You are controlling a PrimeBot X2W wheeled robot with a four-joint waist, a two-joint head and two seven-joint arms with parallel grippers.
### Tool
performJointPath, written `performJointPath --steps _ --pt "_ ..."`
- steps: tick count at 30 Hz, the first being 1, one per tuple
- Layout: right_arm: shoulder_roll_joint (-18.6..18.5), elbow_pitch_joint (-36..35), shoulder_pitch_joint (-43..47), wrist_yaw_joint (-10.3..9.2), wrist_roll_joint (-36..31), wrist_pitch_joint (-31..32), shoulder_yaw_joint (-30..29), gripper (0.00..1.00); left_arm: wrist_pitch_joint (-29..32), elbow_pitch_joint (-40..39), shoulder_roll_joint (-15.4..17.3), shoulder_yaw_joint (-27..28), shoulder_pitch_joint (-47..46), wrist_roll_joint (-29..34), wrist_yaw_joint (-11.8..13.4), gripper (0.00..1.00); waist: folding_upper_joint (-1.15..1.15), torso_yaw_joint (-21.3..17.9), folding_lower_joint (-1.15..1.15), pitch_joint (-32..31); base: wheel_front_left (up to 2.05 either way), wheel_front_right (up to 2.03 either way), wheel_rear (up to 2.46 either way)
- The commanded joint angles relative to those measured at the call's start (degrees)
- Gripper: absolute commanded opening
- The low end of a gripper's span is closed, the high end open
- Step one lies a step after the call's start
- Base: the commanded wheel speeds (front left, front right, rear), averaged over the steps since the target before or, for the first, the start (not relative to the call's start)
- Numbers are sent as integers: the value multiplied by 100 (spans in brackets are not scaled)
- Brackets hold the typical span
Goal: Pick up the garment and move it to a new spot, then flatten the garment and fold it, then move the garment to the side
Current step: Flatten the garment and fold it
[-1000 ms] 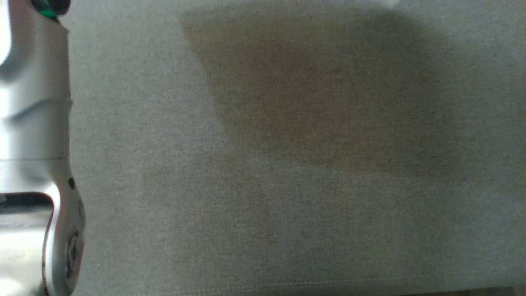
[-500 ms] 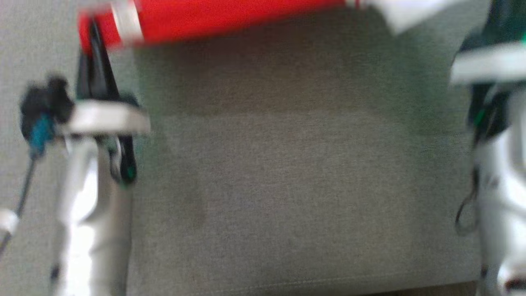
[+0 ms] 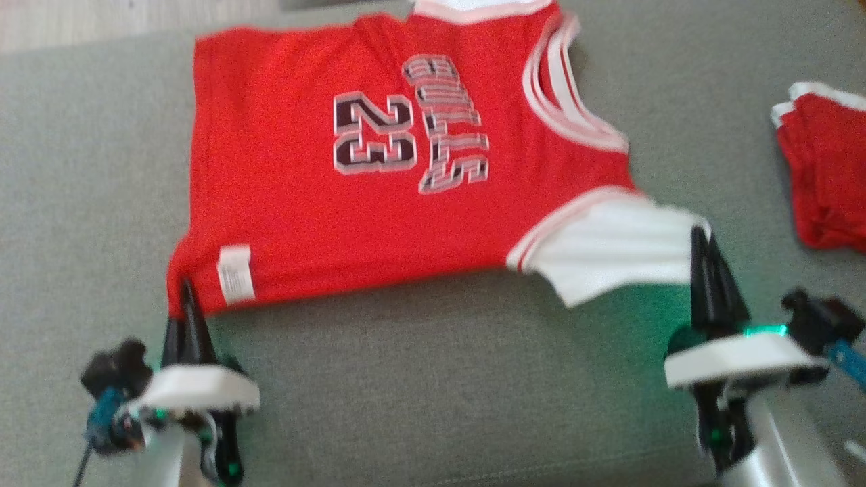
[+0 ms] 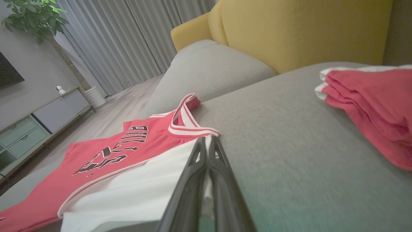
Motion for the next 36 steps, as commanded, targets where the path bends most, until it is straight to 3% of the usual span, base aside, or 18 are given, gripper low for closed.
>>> performJointPath --steps 1,11,17,25,36 --pt "-16 -215 131 19 59 -36 89 0 -29 -191 159 126 202 -59 76 0 0 -38 2 -287 0 0 0" --pt "-53 -302 1312 19 333 -36 147 0 -29 -462 158 -301 1362 -335 196 0 0 40 2 -845 0 0 0" --pt "-30 -612 1431 19 461 -36 82 0 -29 -676 158 -606 1631 -483 207 0 0 119 2 -843 0 0 0" --pt "11 -617 518 19 533 -34 59 0 -29 -974 158 -928 910 -744 227 0 0 313 2 -471 0 0 0" --pt "-4 797 -1239 19 501 -27 92 0 -29 -312 158 -1228 -491 -835 401 0 0 428 2 213 0 0 0"
